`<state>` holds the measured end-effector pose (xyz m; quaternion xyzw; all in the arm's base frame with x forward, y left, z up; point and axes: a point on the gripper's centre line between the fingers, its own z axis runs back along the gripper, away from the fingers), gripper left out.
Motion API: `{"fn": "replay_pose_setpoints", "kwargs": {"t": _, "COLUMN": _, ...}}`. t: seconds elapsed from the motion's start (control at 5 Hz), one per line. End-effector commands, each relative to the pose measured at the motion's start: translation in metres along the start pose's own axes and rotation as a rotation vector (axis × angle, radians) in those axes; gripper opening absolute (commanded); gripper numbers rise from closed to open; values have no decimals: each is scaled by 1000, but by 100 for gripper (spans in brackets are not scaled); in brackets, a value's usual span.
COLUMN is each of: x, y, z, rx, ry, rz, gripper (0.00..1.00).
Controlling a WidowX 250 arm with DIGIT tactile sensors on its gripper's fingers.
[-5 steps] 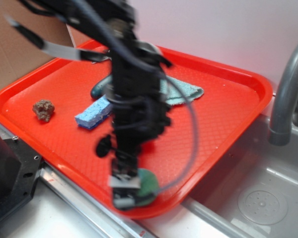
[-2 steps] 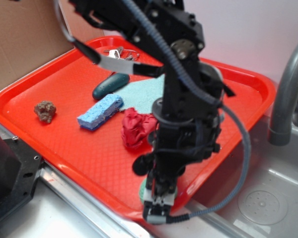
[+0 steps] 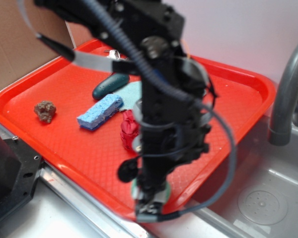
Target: Grab the green ball.
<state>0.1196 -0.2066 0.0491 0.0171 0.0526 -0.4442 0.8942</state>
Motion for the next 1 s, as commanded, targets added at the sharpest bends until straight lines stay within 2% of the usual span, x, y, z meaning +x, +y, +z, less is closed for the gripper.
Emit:
{"fn": "replay_pose_setpoints", "kwargs": {"t": 0.0, "x": -73, "y": 13, "z": 77, "rx": 16, "ry": -105, "rz": 277, "gripper": 0}}
{"fn": "replay_pose_setpoints", "kwargs": {"t": 0.2, "x": -111, "y": 45, "z": 121, "rx": -13, "ry": -151, "rz": 526, "gripper": 0}}
{"fn": "replay_pose_setpoints", "kwargs": {"t": 0.4, "x": -143, "y": 87, "z": 153, "rx": -16, "ry": -121, "rz": 607, "gripper": 0}}
{"fn": "replay_pose_setpoints", "kwargs": {"t": 0.6, "x": -157, "y": 112, "z": 156, "rx": 0, "ry": -74, "rz": 676, "gripper": 0}}
{"fn": "replay_pose_setpoints", "kwargs": {"t": 0.8, "x": -158, "y": 114, "z": 152, "rx": -7, "ry": -62, "rz": 699, "gripper": 0}}
